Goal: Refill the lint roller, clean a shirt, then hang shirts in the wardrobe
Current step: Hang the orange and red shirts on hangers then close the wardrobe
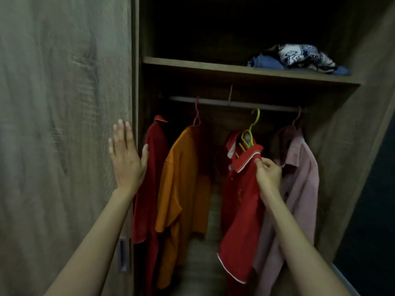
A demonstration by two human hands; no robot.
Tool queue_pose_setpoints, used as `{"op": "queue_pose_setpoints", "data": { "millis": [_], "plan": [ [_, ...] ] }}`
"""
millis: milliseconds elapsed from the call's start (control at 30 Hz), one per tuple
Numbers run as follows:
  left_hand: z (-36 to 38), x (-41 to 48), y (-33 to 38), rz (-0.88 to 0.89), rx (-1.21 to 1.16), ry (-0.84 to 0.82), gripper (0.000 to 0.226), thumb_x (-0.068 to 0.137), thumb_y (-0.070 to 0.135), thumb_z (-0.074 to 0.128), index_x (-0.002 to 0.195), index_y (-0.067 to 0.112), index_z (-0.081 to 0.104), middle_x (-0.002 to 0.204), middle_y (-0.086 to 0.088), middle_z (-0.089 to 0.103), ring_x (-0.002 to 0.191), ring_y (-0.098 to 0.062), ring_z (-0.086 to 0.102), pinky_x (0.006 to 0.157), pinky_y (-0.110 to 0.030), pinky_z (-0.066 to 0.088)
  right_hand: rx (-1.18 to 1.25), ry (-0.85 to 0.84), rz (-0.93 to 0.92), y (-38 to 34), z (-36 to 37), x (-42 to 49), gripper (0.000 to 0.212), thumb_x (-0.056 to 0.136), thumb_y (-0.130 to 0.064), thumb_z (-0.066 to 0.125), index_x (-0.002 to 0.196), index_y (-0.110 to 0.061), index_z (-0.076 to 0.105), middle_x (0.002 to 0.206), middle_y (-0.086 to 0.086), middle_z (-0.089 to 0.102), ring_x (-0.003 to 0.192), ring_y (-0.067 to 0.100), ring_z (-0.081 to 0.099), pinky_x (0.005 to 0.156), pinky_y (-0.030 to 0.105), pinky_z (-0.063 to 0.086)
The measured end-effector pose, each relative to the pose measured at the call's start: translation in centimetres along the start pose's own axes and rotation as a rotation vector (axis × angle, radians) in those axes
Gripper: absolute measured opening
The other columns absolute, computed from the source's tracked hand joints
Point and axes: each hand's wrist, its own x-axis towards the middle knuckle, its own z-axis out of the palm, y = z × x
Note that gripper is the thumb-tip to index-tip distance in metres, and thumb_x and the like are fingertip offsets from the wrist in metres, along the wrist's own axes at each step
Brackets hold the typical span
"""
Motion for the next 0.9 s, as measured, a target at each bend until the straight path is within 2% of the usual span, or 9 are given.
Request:
{"op": "queue_pose_setpoints", "data": {
  "millis": [67, 200, 367, 567, 667, 767, 900],
  "plan": [
    [0.7, 0.1, -0.6, 0.012, 0.011, 0.028, 0.066, 0.100, 0.033, 0.043, 0.153, 0.006, 0.013, 0.159, -0.017, 0.017, 0.148, -0.028, 0.013, 0.119, -0.044, 0.011, -0.027, 0.020, -0.031, -0.7, 2.0, 1.1, 0.019, 0.088, -0.015, 0.060, 0.097, 0.000, 0.070, 0.080, 0.005, 0.064, 0.065, 0.007, 0.054, 0.061, 0.024, 0.041],
    [1.6, 0.2, -1.7, 0.038, -0.013, 0.072, 0.067, 0.097, 0.023, 0.047, 0.153, 0.010, 0.014, 0.159, -0.014, 0.019, 0.149, -0.022, 0.010, 0.119, -0.044, 0.010, -0.075, 0.071, -0.083, -2.0, 4.8, 3.8, 0.018, 0.088, -0.018, 0.059, 0.086, -0.004, 0.070, 0.071, 0.005, 0.063, 0.068, 0.017, 0.057, 0.062, 0.029, 0.041],
    [1.9, 0.2, -2.1, 0.054, 0.003, 0.105, 0.069, 0.095, 0.019, 0.049, 0.154, 0.013, 0.013, 0.159, -0.012, 0.019, 0.149, -0.016, 0.005, 0.119, -0.040, 0.007, -0.168, 0.102, -0.073, -2.6, 6.6, 6.8, 0.019, 0.089, -0.020, 0.057, 0.073, -0.013, 0.065, 0.065, 0.005, 0.053, 0.066, 0.019, 0.050, 0.062, 0.026, 0.034],
    [2.3, 0.2, -2.2, 0.071, 0.026, 0.151, 0.065, 0.096, 0.021, 0.045, 0.153, 0.012, 0.016, 0.158, -0.013, 0.022, 0.149, -0.017, 0.009, 0.118, -0.041, 0.011, -0.190, 0.088, -0.028, -1.7, 7.9, 9.0, 0.024, 0.091, -0.019, 0.056, 0.080, -0.001, 0.068, 0.071, 0.010, 0.058, 0.071, 0.022, 0.054, 0.064, 0.026, 0.035],
    [2.4, 0.3, -2.3, 0.084, 0.026, 0.167, 0.065, 0.095, 0.021, 0.045, 0.153, 0.012, 0.017, 0.158, -0.014, 0.023, 0.149, -0.017, 0.009, 0.118, -0.042, 0.012, -0.212, 0.058, -0.035, 0.0, 7.9, 9.3, 0.027, 0.092, -0.019, 0.055, 0.087, 0.004, 0.068, 0.079, 0.018, 0.065, 0.076, 0.027, 0.059, 0.069, 0.033, 0.042],
    [2.5, 0.2, -2.3, 0.076, 0.031, 0.177, 0.066, 0.094, 0.021, 0.046, 0.153, 0.012, 0.018, 0.157, -0.014, 0.025, 0.149, -0.016, 0.009, 0.118, -0.042, 0.013, -0.212, 0.030, -0.071, 1.7, 7.6, 9.3, 0.026, 0.094, -0.021, 0.055, 0.096, 0.002, 0.068, 0.091, 0.021, 0.070, 0.087, 0.032, 0.064, 0.071, 0.030, 0.043],
    [2.4, 0.3, -2.3, 0.068, 0.045, 0.160, 0.066, 0.094, 0.021, 0.047, 0.152, 0.011, 0.019, 0.157, -0.015, 0.024, 0.149, -0.016, 0.008, 0.118, -0.043, 0.014, -0.233, -0.013, -0.109, 3.1, 7.0, 9.3, 0.023, 0.093, -0.022, 0.057, 0.100, -0.003, 0.067, 0.083, 0.013, 0.066, 0.084, 0.028, 0.063, 0.073, 0.032, 0.045]
  ]
}}
